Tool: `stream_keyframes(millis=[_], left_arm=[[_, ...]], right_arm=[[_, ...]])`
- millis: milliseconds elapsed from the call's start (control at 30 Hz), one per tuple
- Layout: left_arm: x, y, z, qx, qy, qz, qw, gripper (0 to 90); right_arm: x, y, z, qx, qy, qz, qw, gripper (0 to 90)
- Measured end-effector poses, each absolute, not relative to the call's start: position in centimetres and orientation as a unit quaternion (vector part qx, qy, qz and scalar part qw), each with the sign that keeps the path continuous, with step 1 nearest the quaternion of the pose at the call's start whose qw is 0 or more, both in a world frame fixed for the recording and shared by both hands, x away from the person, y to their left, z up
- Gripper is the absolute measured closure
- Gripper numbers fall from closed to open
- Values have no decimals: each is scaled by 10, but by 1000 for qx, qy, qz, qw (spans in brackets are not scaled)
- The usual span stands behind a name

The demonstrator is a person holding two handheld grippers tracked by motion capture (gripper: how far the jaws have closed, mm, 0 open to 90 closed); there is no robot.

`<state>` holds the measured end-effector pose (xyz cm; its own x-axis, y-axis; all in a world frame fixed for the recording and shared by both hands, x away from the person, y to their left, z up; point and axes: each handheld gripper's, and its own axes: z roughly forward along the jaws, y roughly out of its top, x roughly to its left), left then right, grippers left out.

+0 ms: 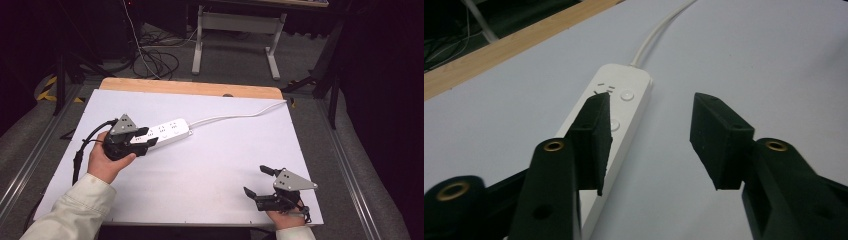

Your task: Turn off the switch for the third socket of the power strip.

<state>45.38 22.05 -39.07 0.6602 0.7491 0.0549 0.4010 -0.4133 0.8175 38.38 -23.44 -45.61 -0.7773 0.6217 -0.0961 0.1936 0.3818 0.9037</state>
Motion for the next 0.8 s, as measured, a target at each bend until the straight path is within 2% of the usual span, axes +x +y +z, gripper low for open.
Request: stream_keyframes(millis=[133, 200, 233, 300, 467, 667, 800], left_arm=[[460, 220, -394, 810, 367, 217, 402, 565], [463, 220, -396, 809, 371, 211, 405, 648], [465, 222, -396, 810, 371, 212, 402, 648], [468, 223, -397, 806, 374, 214, 406, 709], [481, 228, -403, 799, 385, 212, 411, 733], [490, 231, -409, 792, 380, 216, 426, 845], [496, 230, -415, 791, 385, 199, 433, 891]], right_arm=[[384, -234, -456, 254, 802, 495, 216, 135], [384, -235, -456, 254, 803, 495, 216, 135], [384, -235, -456, 254, 803, 495, 216, 135], [384, -235, -456, 254, 801, 498, 213, 135], [385, -235, -456, 253, 803, 497, 213, 135], [384, -235, -456, 253, 801, 499, 212, 135], [384, -236, -456, 252, 802, 498, 213, 135]])
